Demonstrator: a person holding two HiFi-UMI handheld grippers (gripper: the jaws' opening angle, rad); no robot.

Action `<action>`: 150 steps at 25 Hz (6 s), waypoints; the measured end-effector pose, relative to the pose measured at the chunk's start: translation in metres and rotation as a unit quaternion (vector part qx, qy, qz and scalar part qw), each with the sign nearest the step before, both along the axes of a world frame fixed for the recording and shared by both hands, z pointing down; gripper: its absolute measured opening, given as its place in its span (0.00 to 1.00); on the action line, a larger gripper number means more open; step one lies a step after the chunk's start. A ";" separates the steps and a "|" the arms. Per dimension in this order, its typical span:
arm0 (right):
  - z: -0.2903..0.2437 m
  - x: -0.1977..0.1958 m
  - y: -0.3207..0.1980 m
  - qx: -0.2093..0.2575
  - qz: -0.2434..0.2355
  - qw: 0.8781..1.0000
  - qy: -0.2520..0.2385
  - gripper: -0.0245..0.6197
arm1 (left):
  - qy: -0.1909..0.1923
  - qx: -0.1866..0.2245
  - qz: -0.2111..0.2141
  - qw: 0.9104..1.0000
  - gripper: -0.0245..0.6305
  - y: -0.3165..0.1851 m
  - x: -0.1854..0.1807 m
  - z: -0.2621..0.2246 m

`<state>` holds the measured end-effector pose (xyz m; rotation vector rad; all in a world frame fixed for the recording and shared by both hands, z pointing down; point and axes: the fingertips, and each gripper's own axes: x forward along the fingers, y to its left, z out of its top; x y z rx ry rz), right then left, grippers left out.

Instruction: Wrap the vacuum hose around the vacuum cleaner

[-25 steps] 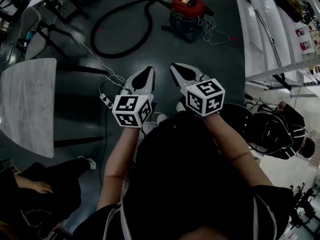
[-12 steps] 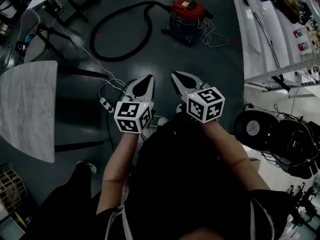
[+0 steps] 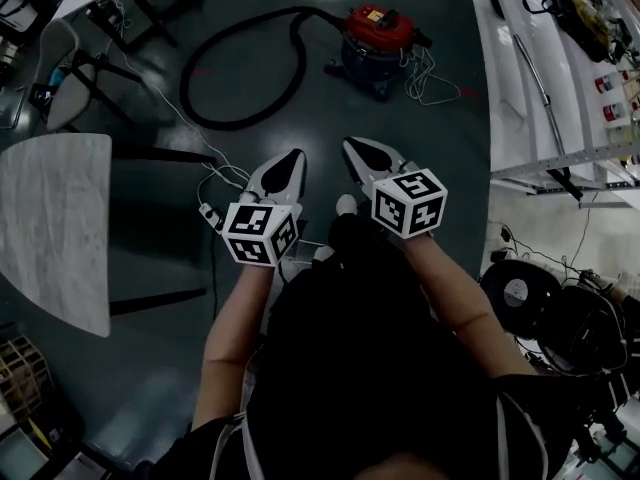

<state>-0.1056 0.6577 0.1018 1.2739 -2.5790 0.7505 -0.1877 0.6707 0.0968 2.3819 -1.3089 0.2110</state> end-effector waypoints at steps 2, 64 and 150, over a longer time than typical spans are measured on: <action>0.004 0.002 -0.020 -0.005 -0.005 1.000 -0.001 0.03 | 0.007 -0.005 -0.005 1.000 0.05 -0.017 0.002 0.001; 0.153 -0.097 -0.496 -0.101 -0.081 0.987 0.092 0.03 | -0.033 -0.120 0.071 0.990 0.05 -0.489 -0.082 0.144; 0.856 -0.100 -0.718 -0.253 0.020 0.948 0.193 0.29 | -0.073 -0.244 0.066 0.965 0.35 -0.625 -0.089 0.843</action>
